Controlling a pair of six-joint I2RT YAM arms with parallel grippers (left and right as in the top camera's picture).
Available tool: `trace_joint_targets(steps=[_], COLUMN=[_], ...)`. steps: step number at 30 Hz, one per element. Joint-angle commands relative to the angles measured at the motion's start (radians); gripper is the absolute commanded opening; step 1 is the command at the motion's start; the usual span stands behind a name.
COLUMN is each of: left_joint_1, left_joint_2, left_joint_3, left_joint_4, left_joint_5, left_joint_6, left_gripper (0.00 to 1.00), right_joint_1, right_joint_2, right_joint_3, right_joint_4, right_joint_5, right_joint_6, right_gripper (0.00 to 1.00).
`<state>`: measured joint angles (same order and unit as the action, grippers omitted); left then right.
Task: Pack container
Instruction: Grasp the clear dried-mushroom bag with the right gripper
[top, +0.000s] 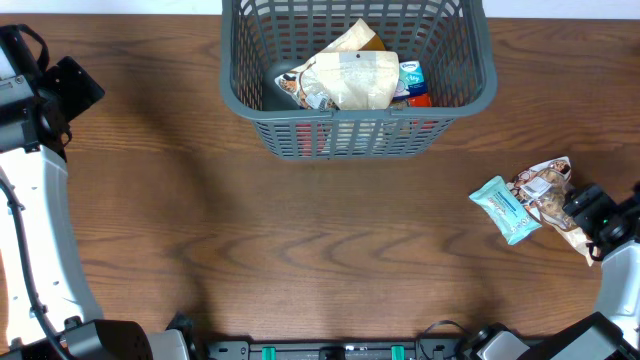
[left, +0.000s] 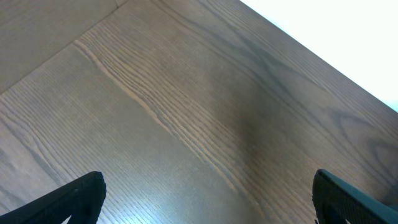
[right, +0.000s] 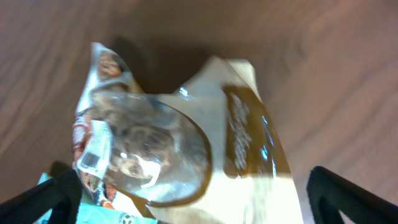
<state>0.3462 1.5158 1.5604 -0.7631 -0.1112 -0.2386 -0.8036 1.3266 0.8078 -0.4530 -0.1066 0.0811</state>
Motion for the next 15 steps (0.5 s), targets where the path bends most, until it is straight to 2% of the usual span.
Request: trace_joint_targets(steps=[1, 3, 4, 5, 9, 12, 15], left_joint_1=[0.007, 0.007, 0.007, 0.007, 0.007, 0.007, 0.007], left_joint_2=[0.002, 0.002, 0.002, 0.002, 0.002, 0.002, 0.002], left_joint_3=[0.007, 0.007, 0.007, 0.007, 0.007, 0.007, 0.007], left_joint_4=[-0.007, -0.007, -0.006, -0.006, -0.006, -0.006, -0.005], left_joint_5=[-0.001, -0.001, -0.001, -0.001, -0.001, -0.001, -0.001], left_joint_6=[0.009, 0.016, 0.016, 0.016, 0.016, 0.016, 0.016], left_gripper=[0.99, 0.99, 0.99, 0.99, 0.99, 0.99, 0.99], right_joint_1=[-0.001, -0.001, -0.001, -0.002, -0.002, -0.002, -0.001], right_joint_2=[0.0, 0.0, 0.0, 0.0, 0.0, 0.0, 0.0], right_joint_3=[-0.002, -0.002, -0.002, -0.002, -0.002, -0.002, -0.002], right_joint_4=[0.032, 0.039, 0.031, 0.017, -0.118, -0.167, -0.128], right_joint_5=[-0.07, -0.07, -0.061, -0.033, 0.111, 0.114, 0.112], right_joint_6=[-0.229, -0.284, -0.292, -0.291, -0.291, -0.288, -0.415], right_gripper=[0.86, 0.79, 0.92, 0.99, 0.99, 0.99, 0.99])
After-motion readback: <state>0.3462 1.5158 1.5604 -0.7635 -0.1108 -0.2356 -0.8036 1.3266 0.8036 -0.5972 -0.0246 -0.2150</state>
